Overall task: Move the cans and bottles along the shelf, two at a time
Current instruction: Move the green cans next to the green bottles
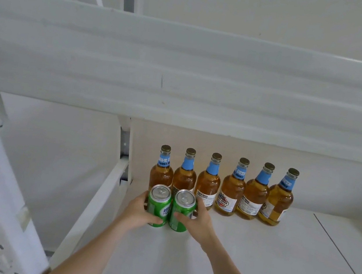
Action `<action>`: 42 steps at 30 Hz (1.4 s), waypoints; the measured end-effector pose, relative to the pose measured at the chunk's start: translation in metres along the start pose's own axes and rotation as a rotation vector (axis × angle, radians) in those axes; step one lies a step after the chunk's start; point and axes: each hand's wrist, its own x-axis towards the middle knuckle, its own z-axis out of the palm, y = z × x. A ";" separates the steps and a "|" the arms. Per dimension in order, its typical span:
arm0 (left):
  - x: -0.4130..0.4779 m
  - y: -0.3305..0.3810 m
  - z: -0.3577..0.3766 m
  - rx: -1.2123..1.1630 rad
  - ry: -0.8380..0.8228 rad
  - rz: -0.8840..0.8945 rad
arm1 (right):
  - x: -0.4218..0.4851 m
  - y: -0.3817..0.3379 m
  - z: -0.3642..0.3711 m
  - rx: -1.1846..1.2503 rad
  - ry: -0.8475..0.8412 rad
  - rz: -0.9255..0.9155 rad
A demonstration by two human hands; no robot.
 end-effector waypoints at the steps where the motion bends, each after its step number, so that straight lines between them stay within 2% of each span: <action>1: -0.001 0.000 0.001 -0.008 -0.002 0.000 | -0.001 0.000 0.001 0.021 0.004 0.005; 11: -0.027 -0.006 0.010 -0.085 0.051 0.016 | -0.017 0.003 -0.002 0.148 0.074 0.050; 19: -0.057 -0.006 0.014 -0.076 0.082 0.019 | -0.039 0.009 -0.019 0.403 0.143 0.230; 31: -0.085 0.005 0.028 -0.195 0.028 -0.071 | -0.072 0.014 -0.052 0.435 0.197 0.266; 42: -0.106 0.043 0.071 -0.204 -0.058 -0.056 | -0.098 0.022 -0.095 0.449 0.238 0.255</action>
